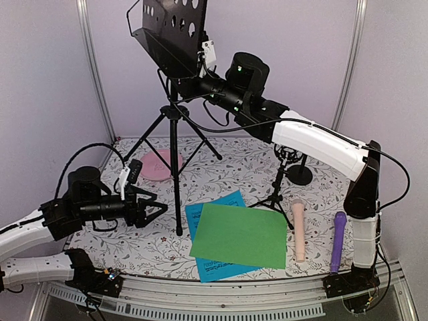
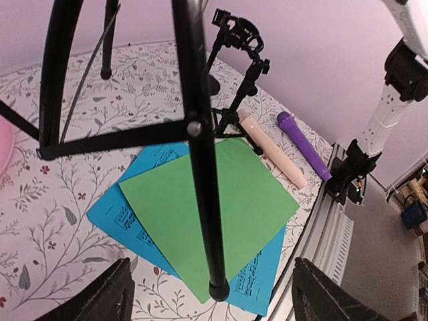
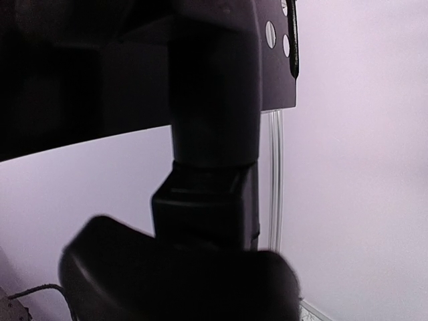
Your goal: Pack up the instrument practice props
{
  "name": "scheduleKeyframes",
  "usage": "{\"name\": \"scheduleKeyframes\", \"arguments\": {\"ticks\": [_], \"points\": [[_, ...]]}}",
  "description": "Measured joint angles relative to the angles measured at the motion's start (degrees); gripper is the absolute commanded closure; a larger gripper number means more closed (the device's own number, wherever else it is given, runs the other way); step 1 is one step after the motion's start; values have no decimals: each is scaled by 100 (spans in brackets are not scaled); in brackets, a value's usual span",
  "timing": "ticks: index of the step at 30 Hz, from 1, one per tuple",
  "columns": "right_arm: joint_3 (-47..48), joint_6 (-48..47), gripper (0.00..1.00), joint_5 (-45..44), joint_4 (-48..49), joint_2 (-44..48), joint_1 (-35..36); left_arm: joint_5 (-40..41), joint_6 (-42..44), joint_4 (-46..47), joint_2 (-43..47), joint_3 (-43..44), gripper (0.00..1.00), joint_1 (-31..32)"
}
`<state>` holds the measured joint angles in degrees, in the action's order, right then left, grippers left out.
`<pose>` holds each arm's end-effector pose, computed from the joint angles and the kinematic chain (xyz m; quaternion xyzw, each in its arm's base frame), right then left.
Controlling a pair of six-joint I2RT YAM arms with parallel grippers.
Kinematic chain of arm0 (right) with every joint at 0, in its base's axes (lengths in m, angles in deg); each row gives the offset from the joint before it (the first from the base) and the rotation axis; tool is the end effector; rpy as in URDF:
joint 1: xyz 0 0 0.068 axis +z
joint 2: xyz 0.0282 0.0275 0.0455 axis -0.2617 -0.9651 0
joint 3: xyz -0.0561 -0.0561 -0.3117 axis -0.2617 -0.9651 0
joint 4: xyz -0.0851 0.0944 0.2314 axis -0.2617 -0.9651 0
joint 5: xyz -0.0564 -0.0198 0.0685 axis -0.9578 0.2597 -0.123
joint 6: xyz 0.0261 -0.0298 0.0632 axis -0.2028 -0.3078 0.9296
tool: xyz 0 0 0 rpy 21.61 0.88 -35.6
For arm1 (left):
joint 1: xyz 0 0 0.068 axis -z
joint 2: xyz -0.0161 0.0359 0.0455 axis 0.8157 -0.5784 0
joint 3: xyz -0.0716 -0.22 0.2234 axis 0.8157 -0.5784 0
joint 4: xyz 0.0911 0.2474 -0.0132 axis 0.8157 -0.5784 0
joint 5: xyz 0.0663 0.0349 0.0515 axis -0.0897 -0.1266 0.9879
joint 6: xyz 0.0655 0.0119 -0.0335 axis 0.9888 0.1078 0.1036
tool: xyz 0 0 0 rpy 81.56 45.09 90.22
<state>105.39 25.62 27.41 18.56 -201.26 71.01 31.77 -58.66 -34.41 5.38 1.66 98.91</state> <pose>0.2965 0.4504 0.5183 -0.2965 0.4943 0.4358 0.6913 0.1027 -0.1246 0.2909 0.2449 0.7693 -0.4080 0.4263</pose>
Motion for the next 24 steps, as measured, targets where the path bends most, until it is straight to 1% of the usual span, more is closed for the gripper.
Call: {"name": "scheduleKeyframes", "arguments": {"ticks": [4, 7, 10, 12, 14, 18, 20, 21, 22, 23, 24], "points": [[0, 0, 100, -42, -2, 0, 0, 17, -251, 188, -72, -546, 17, 20], [0, 7, 100, -48, -2, 0, 0, 55, -426, 549, -234, -809, 17, 39], [0, 7, 100, -57, -4, 0, 0, 55, -586, 1091, -494, -1019, 18, 50], [-11, 9, 100, -72, 0, 0, 2, 33, -699, 1613, -664, -1180, 19, 61], [-31, 7, 100, -103, 7, 0, 4, -7, -798, 2138, -870, -1276, 21, 87], [-76, 9, 100, -155, -15, 0, 9, -129, -798, 2874, -1338, -1255, 25, 219], [-81, 17, 100, -184, -35, 0, 11, -127, -723, 3073, -1547, -1202, 32, 352], [-85, 33, 100, -192, -37, 0, 11, -125, -667, 3147, -1648, -1167, 38, 417], [-85, 46, 100, -199, -35, 0, 11, -120, -605, 3233, -1731, -1139, 47, 468], [-85, 63, 100, -210, -35, 0, 11, -103, -555, 3281, -1784, -1121, 60, 496], [-85, 81, 100, -219, -33, 0, 11, -74, -494, 3338, -1829, -1104, 70, 525]]}}
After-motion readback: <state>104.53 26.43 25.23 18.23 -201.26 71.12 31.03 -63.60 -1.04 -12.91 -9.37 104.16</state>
